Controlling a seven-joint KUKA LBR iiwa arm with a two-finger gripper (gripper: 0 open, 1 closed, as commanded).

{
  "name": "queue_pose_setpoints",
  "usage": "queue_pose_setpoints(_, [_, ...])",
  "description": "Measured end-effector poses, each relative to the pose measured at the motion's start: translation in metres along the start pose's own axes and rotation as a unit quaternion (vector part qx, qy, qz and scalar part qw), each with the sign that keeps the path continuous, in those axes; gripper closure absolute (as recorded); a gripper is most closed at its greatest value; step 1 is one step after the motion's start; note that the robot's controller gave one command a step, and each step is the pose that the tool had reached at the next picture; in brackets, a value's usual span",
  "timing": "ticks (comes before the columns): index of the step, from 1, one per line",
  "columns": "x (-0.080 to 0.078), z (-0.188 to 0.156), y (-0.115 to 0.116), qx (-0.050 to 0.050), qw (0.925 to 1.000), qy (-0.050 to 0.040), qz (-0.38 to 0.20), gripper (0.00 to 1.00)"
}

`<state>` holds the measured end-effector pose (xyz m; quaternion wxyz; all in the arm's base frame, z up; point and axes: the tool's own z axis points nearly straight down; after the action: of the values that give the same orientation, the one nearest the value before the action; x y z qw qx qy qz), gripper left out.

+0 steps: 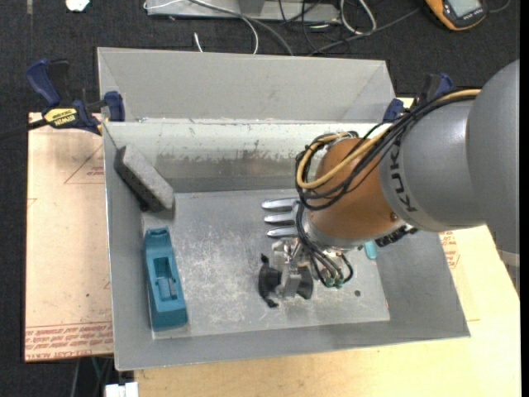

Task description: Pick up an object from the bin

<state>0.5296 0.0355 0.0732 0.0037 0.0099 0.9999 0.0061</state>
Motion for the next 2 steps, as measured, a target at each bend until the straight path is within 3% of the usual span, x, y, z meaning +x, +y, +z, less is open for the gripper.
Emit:
queue_pose_setpoints(1, [0.0,0.0,0.0,0.0,1.0,0.0001,0.0,1.0])
queue_pose_setpoints(2, [0.012,-0.061,0.009,0.0,1.0,0.0026,-0.007,1.0])
